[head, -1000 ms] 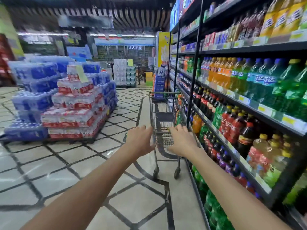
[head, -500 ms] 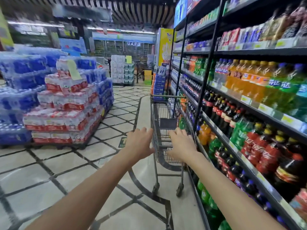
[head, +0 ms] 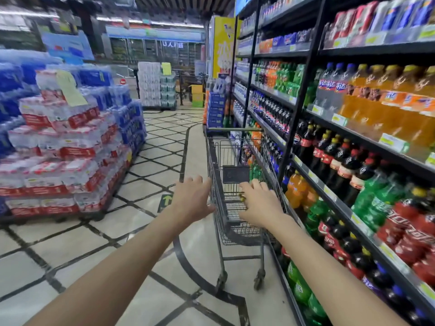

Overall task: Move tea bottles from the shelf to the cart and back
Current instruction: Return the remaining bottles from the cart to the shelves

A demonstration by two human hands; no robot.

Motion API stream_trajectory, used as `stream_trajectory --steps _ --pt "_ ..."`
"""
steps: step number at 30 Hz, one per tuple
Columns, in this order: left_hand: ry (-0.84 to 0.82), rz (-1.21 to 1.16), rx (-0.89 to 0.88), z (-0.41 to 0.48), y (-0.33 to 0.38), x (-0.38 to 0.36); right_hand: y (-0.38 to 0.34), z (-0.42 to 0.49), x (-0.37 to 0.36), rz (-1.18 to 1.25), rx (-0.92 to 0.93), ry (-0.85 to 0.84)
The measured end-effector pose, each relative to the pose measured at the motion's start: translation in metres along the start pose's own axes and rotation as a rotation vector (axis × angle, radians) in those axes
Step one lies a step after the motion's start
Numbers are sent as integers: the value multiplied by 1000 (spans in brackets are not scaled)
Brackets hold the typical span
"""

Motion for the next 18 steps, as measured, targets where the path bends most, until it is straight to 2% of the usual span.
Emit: stream_trajectory --steps 13,18 --pt "-124 2 -46 215 4 -60 88 225 -14 24 -71 -36" --pt "-189 -17 -78 279 7 -94 109 286 -33 9 -89 -70"
Point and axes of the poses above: each hand's wrist, its own z-axis towards the middle knuckle, its own x-axis out of the back of the hand, y = z × x, the point moved 5 cm from there along z, towards the middle knuckle, and after that the axes turned 6 degrees about -y, right-handed, at the moved point
